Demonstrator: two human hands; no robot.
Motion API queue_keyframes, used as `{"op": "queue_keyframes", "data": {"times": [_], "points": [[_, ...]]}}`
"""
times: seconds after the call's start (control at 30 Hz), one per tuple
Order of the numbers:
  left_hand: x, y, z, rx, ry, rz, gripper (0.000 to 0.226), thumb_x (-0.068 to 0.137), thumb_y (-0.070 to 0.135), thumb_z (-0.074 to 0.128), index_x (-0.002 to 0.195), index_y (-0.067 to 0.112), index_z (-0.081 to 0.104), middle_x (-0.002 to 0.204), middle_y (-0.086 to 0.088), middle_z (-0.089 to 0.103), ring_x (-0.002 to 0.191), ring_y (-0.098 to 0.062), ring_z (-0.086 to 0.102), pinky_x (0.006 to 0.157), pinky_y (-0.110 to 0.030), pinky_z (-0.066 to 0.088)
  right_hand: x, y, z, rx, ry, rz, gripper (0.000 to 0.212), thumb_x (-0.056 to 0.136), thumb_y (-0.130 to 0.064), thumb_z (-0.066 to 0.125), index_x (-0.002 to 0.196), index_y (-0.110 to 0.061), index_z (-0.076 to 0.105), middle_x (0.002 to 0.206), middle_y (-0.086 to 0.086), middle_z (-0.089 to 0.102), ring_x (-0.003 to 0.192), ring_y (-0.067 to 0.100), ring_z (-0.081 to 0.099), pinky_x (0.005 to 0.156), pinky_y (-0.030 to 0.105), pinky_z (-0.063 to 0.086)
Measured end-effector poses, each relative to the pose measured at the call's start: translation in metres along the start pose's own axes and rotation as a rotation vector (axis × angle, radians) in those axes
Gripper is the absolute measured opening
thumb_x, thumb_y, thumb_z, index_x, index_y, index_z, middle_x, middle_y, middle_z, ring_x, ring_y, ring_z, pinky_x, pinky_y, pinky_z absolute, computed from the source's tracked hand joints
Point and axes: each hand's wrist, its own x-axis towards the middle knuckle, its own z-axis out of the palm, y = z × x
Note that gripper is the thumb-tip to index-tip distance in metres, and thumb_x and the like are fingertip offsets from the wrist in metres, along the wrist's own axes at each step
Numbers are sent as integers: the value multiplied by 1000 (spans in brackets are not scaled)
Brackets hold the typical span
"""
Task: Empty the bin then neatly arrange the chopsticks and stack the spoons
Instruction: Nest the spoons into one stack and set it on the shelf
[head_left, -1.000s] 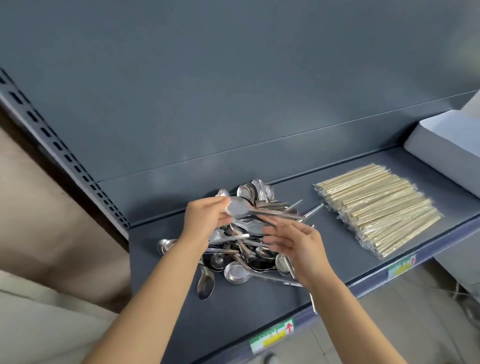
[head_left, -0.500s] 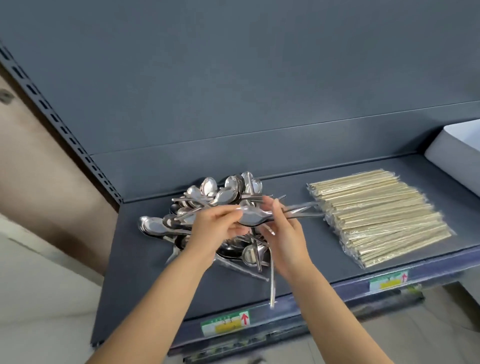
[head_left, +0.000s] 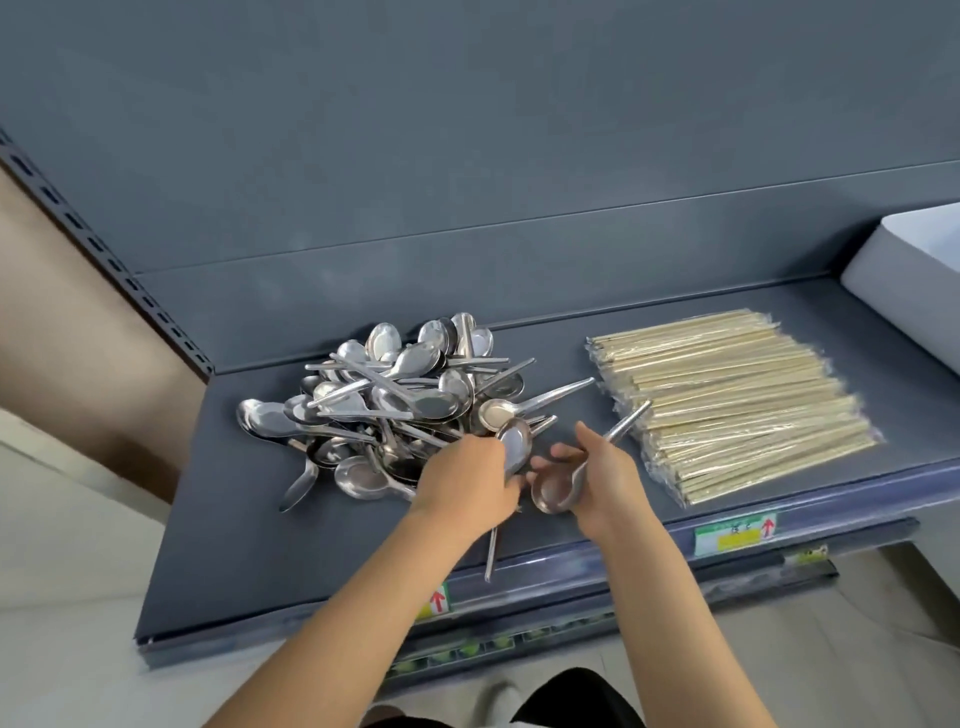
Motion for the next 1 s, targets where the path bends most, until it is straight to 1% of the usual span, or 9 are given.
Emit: {"op": "queue_keyframes", "data": {"times": [0.1,0.27,0.37,0.47,0.6,0.67,0.77,0.9,1.0], "points": [[8,6,1,75,-63,-62,20,85,29,62,90,9,61,90,-10,66,86,-32,63,62,-31,39,0,-4,-6,-128,-66,-30,36,97,-27,53,121,-1,44,67,7,61,62,31,66,67,51,55],[10,5,0,-15,-157,-130,27,83,24,60,61,12,50,59,-3,49,68,-29,54,57,-31,38,-6,-9,-11,-157,-118,-47,19,97,-25,53,104,-12,41,78,13,58,59,27,62,56,44,57],[7,1,-16,-235,-155,-99,22,87,27,60,73,11,64,68,-9,65,72,-27,63,65,-34,49,-6,-12,-20,-211,-105,-75,28,97,-34,51,110,-10,45,82,15,60,58,27,60,51,41,55],[4,-4,-49,-273,-86,36,13,92,32,58,90,22,66,81,6,68,79,-20,62,74,-32,50,-6,-15,-27,-297,-160,-46,55,97,-50,41,120,-2,51,82,16,64,59,28,60,52,39,55],[11,-1,-72,210,72,373,24,101,36,41,112,39,62,103,16,58,106,-11,47,105,-37,20,-13,-16,-22,-374,-436,64,75,90,-69,26,116,-7,59,96,19,69,73,31,65,60,42,57],[10,5,-64,309,152,540,14,95,33,53,103,40,63,94,15,54,105,-14,45,106,-40,5,-15,-14,-16,-318,-555,113,72,91,-67,29,121,-8,57,106,21,65,79,32,64,65,45,56],[9,2,-40,389,202,675,28,68,19,80,81,34,61,79,11,40,92,-19,48,106,-43,11,-20,-11,-8,-277,-605,129,58,95,-52,41,120,-1,56,92,21,66,75,33,64,65,45,55],[11,-6,-18,202,314,637,16,78,29,72,91,28,64,103,4,52,109,-20,42,109,-41,15,-20,-6,-3,-213,-533,88,59,94,-54,45,116,0,59,77,18,63,61,30,63,57,42,54],[11,-5,-8,-73,389,459,38,75,28,77,110,19,65,122,-1,55,116,-20,43,104,-39,31,-19,-4,0,-259,-514,42,68,89,-65,41,109,-3,62,75,15,65,58,27,63,57,39,54]]}}
